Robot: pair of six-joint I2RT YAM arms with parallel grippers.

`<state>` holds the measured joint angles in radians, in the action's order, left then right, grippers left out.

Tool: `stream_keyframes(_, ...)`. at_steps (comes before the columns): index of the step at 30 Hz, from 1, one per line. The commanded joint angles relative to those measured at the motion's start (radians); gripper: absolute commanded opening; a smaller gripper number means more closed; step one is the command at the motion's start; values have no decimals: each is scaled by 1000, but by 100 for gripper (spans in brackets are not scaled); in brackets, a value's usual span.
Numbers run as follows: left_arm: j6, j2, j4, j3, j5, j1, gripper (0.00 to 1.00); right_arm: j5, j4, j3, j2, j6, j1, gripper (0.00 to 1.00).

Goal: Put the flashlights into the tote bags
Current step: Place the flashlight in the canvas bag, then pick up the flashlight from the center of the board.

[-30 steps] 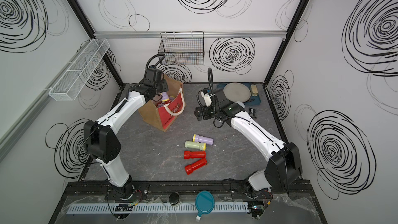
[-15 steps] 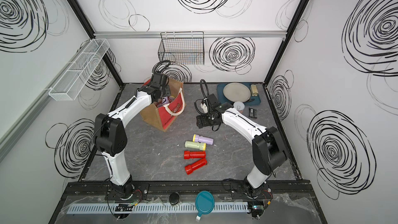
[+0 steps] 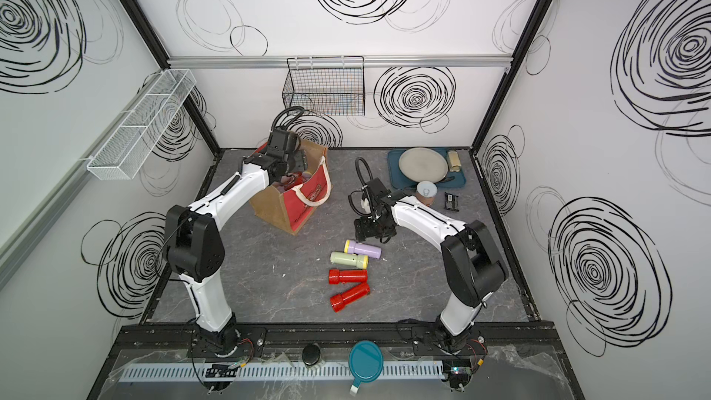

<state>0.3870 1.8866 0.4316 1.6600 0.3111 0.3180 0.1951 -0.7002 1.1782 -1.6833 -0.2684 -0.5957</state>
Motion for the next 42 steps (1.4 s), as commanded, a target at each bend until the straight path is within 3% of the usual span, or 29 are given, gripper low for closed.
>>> stream_keyframes(1, -29, -85, -15, 3, -24, 3, 85, 6, -41, -35, 45, -16, -8, 80)
stream_keyframes(7, -68, -191, -14, -30, -105, 29, 91, 4, -31, -83, 58, -26, -13, 76)
stream_keyframes(11, -84, -287, -49, -86, -202, 49, 100, -8, -26, -91, 45, -20, -19, 74)
stream_keyframes(21, -63, -520, -139, -303, -316, 168, 99, -57, -4, -118, 9, -4, -34, 79)
stream_keyframes(42, 79, -636, -195, -406, -311, 191, 99, -86, 85, -137, -88, 36, -37, 66)
